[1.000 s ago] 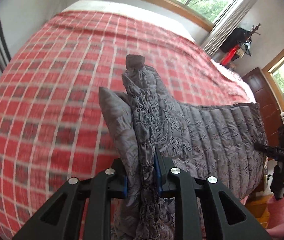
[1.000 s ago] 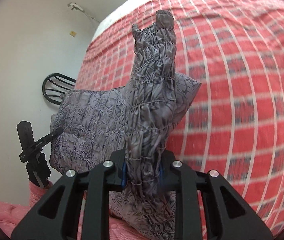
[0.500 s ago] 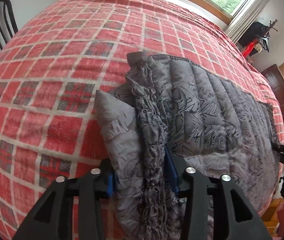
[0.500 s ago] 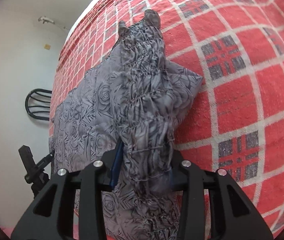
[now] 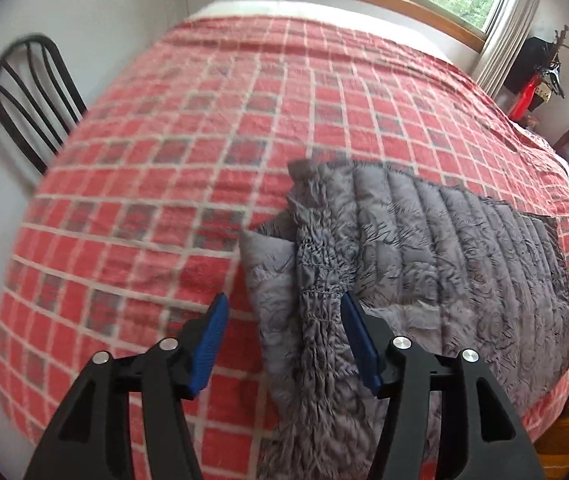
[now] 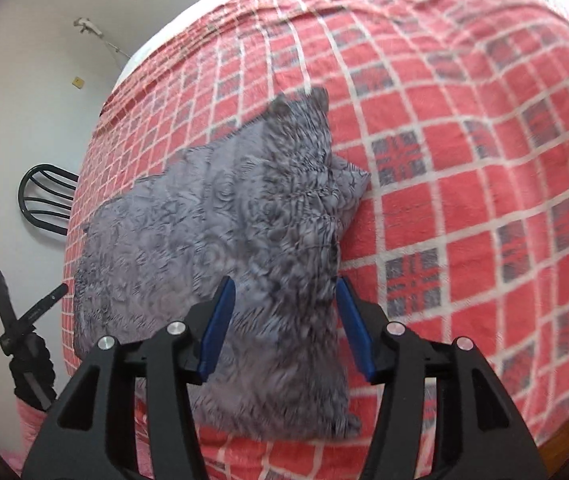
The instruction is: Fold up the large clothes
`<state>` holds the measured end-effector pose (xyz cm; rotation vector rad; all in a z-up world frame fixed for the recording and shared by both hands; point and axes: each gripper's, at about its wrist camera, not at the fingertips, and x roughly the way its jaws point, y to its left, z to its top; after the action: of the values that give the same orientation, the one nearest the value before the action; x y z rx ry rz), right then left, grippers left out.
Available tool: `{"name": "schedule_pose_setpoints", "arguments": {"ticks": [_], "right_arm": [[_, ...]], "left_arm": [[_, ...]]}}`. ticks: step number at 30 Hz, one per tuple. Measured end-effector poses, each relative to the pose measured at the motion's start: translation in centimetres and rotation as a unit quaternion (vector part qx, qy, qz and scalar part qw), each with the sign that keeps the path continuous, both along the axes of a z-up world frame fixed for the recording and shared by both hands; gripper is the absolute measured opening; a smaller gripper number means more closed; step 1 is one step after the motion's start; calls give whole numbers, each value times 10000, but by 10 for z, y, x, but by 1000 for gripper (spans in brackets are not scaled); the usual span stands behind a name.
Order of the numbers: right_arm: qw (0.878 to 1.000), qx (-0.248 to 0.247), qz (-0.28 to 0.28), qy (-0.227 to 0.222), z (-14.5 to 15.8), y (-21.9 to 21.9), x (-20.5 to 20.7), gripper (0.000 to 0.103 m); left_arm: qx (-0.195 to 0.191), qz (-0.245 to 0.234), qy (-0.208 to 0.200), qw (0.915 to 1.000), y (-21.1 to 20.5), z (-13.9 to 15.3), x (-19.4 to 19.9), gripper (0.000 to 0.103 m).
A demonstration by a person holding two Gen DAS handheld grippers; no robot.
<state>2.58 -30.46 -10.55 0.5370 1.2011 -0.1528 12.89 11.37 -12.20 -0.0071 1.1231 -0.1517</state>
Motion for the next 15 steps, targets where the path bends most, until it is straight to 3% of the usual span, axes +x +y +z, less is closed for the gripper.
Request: {"name": "schedule_pose_setpoints", "arguments": {"ticks": [7, 15], "right_arm": [[9978, -509, 391, 190, 13, 35, -13, 53], [9939, -782, 732, 267, 0, 82, -19, 53]], "left_arm": [[16, -292, -179, 9994, -20, 28, -31, 74], [55, -706, -109, 9974, -58, 13, -56, 78]]}}
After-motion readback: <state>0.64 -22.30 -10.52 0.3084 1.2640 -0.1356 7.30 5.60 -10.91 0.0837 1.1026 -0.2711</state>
